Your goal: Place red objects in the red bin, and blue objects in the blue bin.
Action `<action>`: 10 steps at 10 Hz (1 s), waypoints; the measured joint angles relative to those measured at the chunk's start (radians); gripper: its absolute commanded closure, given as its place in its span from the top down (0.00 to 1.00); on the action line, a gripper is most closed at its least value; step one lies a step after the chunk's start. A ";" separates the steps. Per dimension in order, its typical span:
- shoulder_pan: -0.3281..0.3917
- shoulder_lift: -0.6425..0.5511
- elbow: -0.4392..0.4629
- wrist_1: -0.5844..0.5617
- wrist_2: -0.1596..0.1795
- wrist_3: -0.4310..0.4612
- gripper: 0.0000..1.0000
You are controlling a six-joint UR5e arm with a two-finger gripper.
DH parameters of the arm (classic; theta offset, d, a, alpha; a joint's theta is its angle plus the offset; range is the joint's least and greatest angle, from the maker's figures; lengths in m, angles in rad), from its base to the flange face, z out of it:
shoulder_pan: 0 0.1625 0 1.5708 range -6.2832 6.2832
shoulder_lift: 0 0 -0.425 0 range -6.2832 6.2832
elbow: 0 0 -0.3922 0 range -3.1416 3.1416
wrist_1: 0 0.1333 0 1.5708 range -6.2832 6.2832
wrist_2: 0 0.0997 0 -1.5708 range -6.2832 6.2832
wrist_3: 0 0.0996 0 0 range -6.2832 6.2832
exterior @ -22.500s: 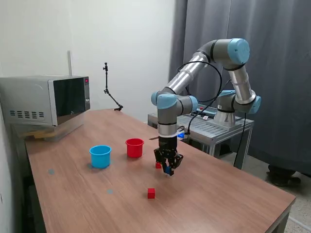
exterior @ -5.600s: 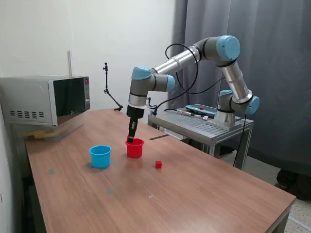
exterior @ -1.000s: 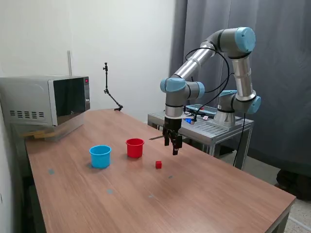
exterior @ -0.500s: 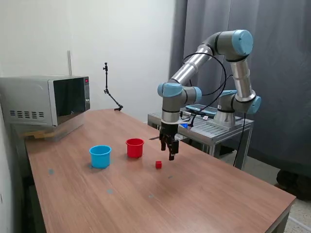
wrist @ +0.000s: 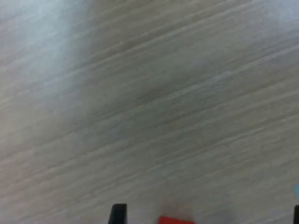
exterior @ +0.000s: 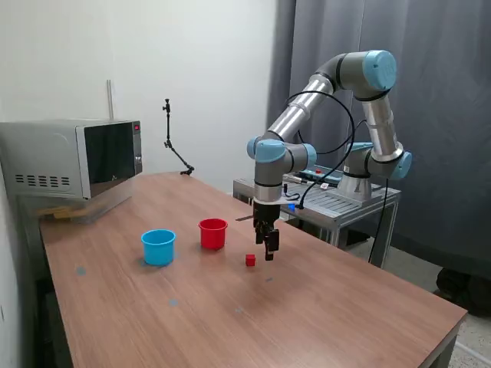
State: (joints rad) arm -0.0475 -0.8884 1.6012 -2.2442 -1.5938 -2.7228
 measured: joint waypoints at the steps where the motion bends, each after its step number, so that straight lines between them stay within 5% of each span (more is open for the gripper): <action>1: 0.000 0.003 0.000 -0.001 0.000 0.014 1.00; 7: 0.000 0.036 -0.003 -0.057 -0.005 0.084 1.00; 10: 0.000 0.045 -0.004 -0.086 -0.033 0.105 1.00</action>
State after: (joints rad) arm -0.0475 -0.8436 1.5972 -2.3303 -1.6263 -2.6175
